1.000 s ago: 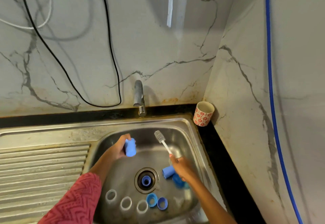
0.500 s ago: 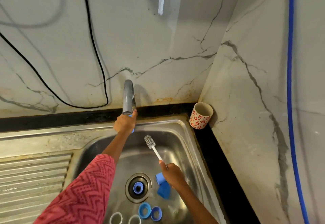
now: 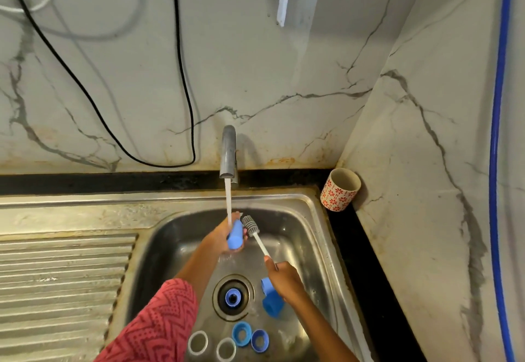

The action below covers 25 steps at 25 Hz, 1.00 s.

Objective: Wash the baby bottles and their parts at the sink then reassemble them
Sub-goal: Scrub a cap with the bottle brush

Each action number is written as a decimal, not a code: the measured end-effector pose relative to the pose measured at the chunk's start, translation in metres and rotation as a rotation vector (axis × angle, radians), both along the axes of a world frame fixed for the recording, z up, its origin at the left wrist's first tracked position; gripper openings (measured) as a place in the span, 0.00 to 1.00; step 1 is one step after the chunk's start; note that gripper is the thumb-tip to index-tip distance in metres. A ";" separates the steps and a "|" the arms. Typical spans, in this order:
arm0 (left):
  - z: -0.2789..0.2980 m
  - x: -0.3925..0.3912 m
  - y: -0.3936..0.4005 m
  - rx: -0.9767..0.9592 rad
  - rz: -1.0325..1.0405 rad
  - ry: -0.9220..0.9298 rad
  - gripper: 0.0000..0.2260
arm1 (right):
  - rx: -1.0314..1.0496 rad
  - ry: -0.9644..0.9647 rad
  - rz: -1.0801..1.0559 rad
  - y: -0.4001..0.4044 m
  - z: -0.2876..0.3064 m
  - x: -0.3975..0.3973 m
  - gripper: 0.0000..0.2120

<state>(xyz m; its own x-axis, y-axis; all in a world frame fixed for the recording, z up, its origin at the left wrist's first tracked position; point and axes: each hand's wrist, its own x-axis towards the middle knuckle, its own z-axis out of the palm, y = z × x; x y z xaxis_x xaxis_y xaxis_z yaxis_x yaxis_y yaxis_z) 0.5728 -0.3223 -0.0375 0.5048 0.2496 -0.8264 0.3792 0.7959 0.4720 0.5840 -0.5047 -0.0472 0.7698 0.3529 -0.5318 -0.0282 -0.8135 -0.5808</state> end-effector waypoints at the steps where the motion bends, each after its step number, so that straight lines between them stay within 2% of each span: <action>1: -0.004 -0.003 -0.003 0.079 -0.079 0.014 0.16 | -0.010 -0.001 -0.004 -0.002 0.000 0.000 0.26; 3: -0.006 -0.005 -0.006 0.382 -0.169 0.003 0.11 | -0.035 -0.004 -0.020 -0.004 0.001 0.002 0.25; 5: -0.004 -0.008 -0.005 0.674 -0.135 -0.153 0.14 | -0.058 -0.021 -0.022 -0.004 0.004 0.003 0.25; 7: -0.003 -0.013 -0.004 0.830 -0.251 -0.240 0.18 | -0.052 -0.031 -0.031 -0.005 0.007 0.003 0.25; 9: -0.004 -0.021 -0.005 0.892 -0.392 -0.295 0.18 | -0.030 -0.030 -0.040 -0.005 0.009 0.002 0.25; 11: -0.006 -0.025 -0.008 0.898 -0.415 -0.338 0.16 | -0.027 -0.029 -0.037 -0.006 0.009 -0.001 0.25; 12: -0.001 -0.023 -0.010 0.821 -0.355 -0.321 0.14 | -0.027 -0.029 -0.034 -0.006 0.008 -0.002 0.25; 15: 0.013 -0.007 0.003 0.365 -0.037 -0.115 0.06 | -0.015 -0.021 -0.051 -0.008 0.007 -0.003 0.25; 16: 0.020 -0.001 0.012 0.298 0.034 -0.070 0.06 | -0.015 -0.018 -0.052 -0.009 0.008 -0.004 0.25; 17: 0.026 0.006 0.025 0.332 0.077 -0.033 0.06 | -0.017 -0.015 -0.042 -0.010 0.008 -0.005 0.25; 18: 0.032 0.012 0.036 0.448 0.093 -0.005 0.09 | -0.022 -0.004 -0.023 -0.010 0.007 -0.007 0.25; 20: 0.045 0.023 0.052 0.641 0.037 -0.023 0.16 | -0.050 0.034 0.056 -0.006 0.002 -0.013 0.24; 22: 0.061 0.030 0.056 0.666 0.003 -0.107 0.17 | -0.100 0.040 0.131 0.000 -0.008 -0.020 0.23; 25: 0.074 0.035 0.052 0.725 -0.064 -0.099 0.14 | -0.131 0.003 0.171 0.006 -0.013 -0.024 0.23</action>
<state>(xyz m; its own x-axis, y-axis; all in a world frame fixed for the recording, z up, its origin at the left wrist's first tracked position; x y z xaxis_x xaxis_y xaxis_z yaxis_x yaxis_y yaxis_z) 0.6081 -0.2702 0.0363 0.6002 0.6840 -0.4147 0.3432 0.2481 0.9059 0.5603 -0.4992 -0.0605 0.7030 0.4060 -0.5839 0.1151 -0.8751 -0.4700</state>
